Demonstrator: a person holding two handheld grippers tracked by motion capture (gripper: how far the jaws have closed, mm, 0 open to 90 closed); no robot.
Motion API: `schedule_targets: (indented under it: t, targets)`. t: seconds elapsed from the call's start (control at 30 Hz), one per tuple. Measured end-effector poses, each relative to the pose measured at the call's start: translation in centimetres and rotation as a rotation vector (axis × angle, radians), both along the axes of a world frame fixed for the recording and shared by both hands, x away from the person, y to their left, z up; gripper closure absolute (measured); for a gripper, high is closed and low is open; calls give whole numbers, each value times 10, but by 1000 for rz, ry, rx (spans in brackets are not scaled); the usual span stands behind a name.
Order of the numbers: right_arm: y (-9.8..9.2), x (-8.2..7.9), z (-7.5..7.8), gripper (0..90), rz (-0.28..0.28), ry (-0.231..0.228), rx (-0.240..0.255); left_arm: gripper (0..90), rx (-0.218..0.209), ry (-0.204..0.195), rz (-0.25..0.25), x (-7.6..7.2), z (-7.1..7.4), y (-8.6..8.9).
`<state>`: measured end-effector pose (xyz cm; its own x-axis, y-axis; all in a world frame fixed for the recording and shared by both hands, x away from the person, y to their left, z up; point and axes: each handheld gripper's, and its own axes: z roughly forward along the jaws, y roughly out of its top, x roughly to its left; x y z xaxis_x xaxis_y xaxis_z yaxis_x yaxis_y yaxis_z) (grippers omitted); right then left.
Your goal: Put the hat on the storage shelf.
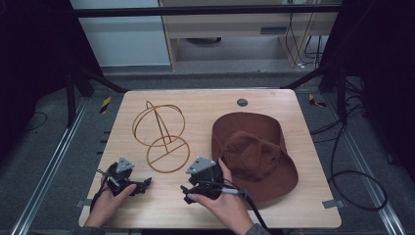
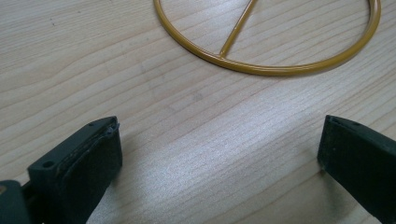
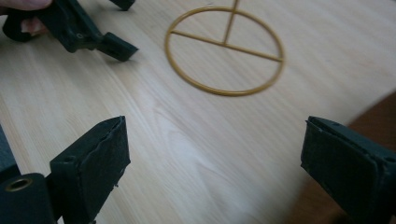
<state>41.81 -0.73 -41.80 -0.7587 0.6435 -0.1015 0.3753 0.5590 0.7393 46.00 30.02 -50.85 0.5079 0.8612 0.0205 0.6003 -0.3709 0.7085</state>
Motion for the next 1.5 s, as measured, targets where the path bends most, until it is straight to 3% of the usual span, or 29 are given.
schedule_targets:
  t: [0.17, 0.27, 0.57, 0.93, 1.17, 1.33, 1.5]
  targets:
    - [-34, 7, 19, 75, -26, -23, -59, 0, -1, 0, 0, 0, 0, 0]
    - [-57, 16, 24, 76, -50, -1, -76, 0, -1, -1, 1, 0, 0, 0]
    - [-96, 30, 30, 84, -65, 48, -90, 0, -3, 0, 3, 0, 0, -1]
    - [-154, 44, 58, 86, -110, 55, -122, 0, 1, 0, 3, 0, 0, -1]
    - [-179, 51, 68, 81, -144, 71, -144, 0, 0, 2, 1, 0, 0, -1]
    - [-194, 65, 70, 69, -153, 119, -145, 0, 0, 1, 2, 0, 0, -1]
    - [-198, 74, 72, 68, -141, 135, -143, 0, -1, 2, 2, 0, 0, -1]
